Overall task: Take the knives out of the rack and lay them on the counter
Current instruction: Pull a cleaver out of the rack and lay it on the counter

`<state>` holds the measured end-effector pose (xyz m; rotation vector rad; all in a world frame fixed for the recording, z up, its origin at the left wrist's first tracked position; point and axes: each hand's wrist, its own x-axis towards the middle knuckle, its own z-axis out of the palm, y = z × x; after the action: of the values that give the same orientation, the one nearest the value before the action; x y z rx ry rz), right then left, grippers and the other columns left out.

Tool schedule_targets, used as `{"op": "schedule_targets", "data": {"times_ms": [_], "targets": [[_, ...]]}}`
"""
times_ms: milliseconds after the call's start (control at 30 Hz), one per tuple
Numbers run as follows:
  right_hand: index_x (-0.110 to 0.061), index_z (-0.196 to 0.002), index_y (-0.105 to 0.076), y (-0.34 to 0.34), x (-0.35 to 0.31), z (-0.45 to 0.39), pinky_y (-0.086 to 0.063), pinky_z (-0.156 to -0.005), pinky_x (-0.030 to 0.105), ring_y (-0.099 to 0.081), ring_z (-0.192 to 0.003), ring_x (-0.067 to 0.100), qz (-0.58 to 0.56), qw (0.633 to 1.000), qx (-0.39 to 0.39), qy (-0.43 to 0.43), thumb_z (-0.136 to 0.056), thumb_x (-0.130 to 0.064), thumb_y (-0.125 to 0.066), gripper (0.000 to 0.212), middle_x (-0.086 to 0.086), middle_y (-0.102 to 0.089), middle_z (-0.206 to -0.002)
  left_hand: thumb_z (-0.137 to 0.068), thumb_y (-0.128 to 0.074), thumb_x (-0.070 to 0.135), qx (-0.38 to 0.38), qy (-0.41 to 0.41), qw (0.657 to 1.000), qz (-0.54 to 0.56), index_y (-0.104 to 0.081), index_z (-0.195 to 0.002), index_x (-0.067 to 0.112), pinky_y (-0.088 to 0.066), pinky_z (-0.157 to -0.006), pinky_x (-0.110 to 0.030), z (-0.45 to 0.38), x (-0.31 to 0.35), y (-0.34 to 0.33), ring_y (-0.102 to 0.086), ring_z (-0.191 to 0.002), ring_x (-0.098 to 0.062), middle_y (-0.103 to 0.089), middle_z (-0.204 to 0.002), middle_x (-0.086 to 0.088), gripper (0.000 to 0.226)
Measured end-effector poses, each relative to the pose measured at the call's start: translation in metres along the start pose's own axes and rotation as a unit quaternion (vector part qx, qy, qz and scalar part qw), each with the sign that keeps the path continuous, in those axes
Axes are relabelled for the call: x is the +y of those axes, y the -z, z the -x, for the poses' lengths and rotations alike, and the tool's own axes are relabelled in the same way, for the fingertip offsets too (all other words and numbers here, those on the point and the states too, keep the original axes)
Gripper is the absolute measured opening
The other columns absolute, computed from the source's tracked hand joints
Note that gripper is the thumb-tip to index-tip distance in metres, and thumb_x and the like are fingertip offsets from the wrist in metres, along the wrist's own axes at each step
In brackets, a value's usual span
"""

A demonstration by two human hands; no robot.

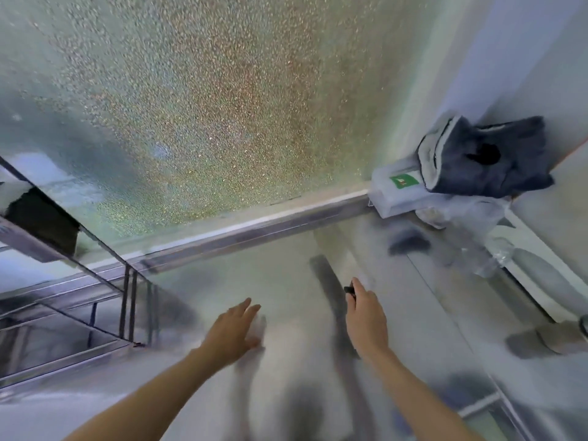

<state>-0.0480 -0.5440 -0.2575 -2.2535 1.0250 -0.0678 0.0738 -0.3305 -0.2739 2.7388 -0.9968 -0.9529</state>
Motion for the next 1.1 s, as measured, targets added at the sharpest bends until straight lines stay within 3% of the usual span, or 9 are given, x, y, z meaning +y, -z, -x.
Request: {"op": "schedule_targets", "data": {"times_ms": [133,400,800,967,1100], "targets": [[-0.011,-0.140,-0.032,0.004,0.049,-0.014,-0.045,-0.081,0.034,-0.055,-0.099,0.030,0.072,0.996,0.029,-0.036,-0.098,-0.022,-0.033,0.043,0.016,-0.056,-0.114,-0.084,-0.055,0.048,0.016,-0.038,0.998,-0.036,-0.018,-0.145,0.023,-0.021,-0.117,-0.039,-0.035,0.039,-0.007,-0.017,-0.145,-0.024,-0.007,-0.159,-0.005,0.076],[-0.009,-0.138,-0.037,0.023,0.114,-0.019,-0.049,-0.079,0.041,-0.057,-0.096,0.035,0.100,0.990,0.049,-0.083,-0.096,-0.019,-0.040,0.043,0.021,-0.058,-0.112,-0.071,-0.062,0.060,-0.065,-0.026,0.995,-0.078,-0.002,-0.147,0.028,-0.018,-0.115,-0.050,-0.064,0.096,-0.028,0.002,-0.146,-0.033,0.009,-0.159,-0.009,0.102],[-0.009,-0.135,-0.041,0.026,0.133,-0.024,-0.048,-0.069,0.040,-0.050,-0.090,0.032,0.117,0.989,0.036,-0.079,-0.095,-0.013,-0.043,0.041,0.018,-0.051,-0.108,-0.072,-0.063,0.059,-0.057,-0.025,0.993,-0.097,0.001,-0.146,0.030,-0.023,-0.116,-0.049,-0.062,0.098,-0.033,0.006,-0.146,-0.034,0.013,-0.158,-0.008,0.103],[-0.011,-0.136,-0.039,0.023,0.134,-0.026,-0.047,-0.077,0.038,-0.047,-0.101,0.032,0.175,0.981,0.018,-0.085,-0.091,-0.007,-0.046,0.046,0.018,-0.052,-0.116,-0.073,-0.063,0.057,-0.057,-0.023,0.994,-0.091,0.001,-0.146,0.029,-0.022,-0.115,-0.049,-0.062,0.098,-0.033,0.006,-0.146,-0.034,0.013,-0.158,-0.008,0.101],[-0.014,-0.135,-0.037,0.027,0.129,-0.025,-0.044,-0.084,0.037,-0.044,-0.106,0.031,0.194,0.977,0.016,-0.092,-0.093,-0.015,-0.044,0.043,0.017,-0.047,-0.119,-0.076,-0.062,0.053,-0.049,-0.025,0.996,-0.077,-0.004,-0.146,0.027,-0.019,-0.116,-0.047,-0.058,0.097,-0.030,0.002,-0.146,-0.033,0.009,-0.159,-0.009,0.095]]}}
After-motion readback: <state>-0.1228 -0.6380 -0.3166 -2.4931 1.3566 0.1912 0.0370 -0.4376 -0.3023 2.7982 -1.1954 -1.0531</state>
